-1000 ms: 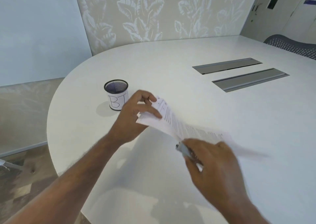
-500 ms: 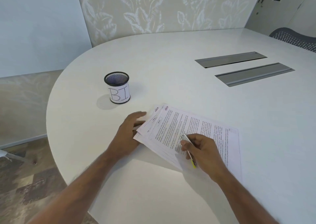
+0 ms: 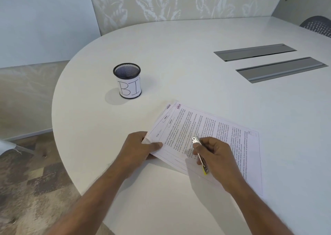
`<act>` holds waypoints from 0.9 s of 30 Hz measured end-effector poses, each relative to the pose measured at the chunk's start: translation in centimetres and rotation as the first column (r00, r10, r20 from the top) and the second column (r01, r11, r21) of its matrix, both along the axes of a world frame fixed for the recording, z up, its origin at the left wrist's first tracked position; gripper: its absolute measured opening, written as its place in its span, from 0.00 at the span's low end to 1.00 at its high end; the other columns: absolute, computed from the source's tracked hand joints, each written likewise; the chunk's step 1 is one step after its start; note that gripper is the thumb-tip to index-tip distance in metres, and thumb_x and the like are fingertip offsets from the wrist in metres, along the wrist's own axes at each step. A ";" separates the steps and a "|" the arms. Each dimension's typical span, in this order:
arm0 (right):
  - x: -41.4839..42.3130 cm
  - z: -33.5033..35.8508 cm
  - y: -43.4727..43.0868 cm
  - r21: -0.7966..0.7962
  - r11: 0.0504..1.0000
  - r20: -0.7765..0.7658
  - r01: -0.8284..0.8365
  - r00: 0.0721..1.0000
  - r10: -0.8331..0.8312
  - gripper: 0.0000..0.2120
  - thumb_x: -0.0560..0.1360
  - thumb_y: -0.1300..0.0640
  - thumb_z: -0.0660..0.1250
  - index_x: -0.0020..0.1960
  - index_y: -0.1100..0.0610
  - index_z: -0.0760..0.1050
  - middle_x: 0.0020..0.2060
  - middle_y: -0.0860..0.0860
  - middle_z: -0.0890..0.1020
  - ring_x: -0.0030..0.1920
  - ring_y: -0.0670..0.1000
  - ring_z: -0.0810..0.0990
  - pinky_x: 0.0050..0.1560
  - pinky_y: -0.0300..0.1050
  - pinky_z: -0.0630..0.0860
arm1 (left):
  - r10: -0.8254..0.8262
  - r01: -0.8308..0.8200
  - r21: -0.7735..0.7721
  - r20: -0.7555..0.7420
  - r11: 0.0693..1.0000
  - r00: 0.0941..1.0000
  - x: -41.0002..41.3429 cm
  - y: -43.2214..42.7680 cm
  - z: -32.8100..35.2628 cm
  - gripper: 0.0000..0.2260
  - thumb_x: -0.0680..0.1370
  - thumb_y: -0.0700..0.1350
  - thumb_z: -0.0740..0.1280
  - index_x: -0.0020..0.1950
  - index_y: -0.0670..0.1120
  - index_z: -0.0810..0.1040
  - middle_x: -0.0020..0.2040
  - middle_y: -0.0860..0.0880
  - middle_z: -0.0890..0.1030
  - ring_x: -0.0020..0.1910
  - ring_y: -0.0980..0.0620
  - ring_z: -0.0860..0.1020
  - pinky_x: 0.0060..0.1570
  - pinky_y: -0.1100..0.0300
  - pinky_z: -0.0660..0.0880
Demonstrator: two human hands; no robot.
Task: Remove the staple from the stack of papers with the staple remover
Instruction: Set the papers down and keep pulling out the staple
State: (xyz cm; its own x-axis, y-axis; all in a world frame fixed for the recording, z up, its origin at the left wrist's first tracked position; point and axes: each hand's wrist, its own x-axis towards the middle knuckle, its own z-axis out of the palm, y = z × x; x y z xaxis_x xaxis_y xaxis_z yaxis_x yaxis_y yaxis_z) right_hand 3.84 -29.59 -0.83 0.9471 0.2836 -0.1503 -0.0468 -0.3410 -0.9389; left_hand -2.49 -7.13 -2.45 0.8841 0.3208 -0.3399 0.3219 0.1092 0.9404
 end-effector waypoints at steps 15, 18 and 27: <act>-0.2 -0.2 3.9 -0.332 0.922 0.404 -0.201 0.852 0.332 0.06 0.73 0.51 0.72 0.49 0.46 0.82 0.43 0.39 0.83 0.45 0.40 0.80 0.45 0.40 0.78 | 0.048 -0.049 0.017 0.060 0.999 0.997 -0.5 0.2 -0.2 0.10 0.76 0.40 0.73 0.45 0.54 0.89 0.44 0.48 0.90 0.39 0.49 0.88 0.39 0.56 0.84; -0.4 -0.3 4.2 -0.330 0.922 0.419 -0.203 0.843 0.336 0.06 0.72 0.52 0.72 0.49 0.46 0.83 0.43 0.40 0.84 0.44 0.41 0.80 0.45 0.42 0.78 | 0.056 -0.057 0.020 0.056 0.998 0.997 -0.5 0.0 -0.1 0.10 0.76 0.39 0.72 0.44 0.54 0.89 0.43 0.48 0.90 0.39 0.49 0.87 0.40 0.53 0.85; -0.5 -0.5 4.5 -0.332 0.920 0.428 -0.210 0.835 0.345 0.07 0.73 0.51 0.71 0.50 0.48 0.84 0.43 0.41 0.85 0.44 0.42 0.80 0.44 0.46 0.79 | 0.130 -0.127 -0.122 0.016 0.984 0.991 -0.3 -0.2 0.3 0.07 0.77 0.32 0.71 0.50 0.40 0.87 0.44 0.41 0.89 0.37 0.46 0.87 0.35 0.55 0.84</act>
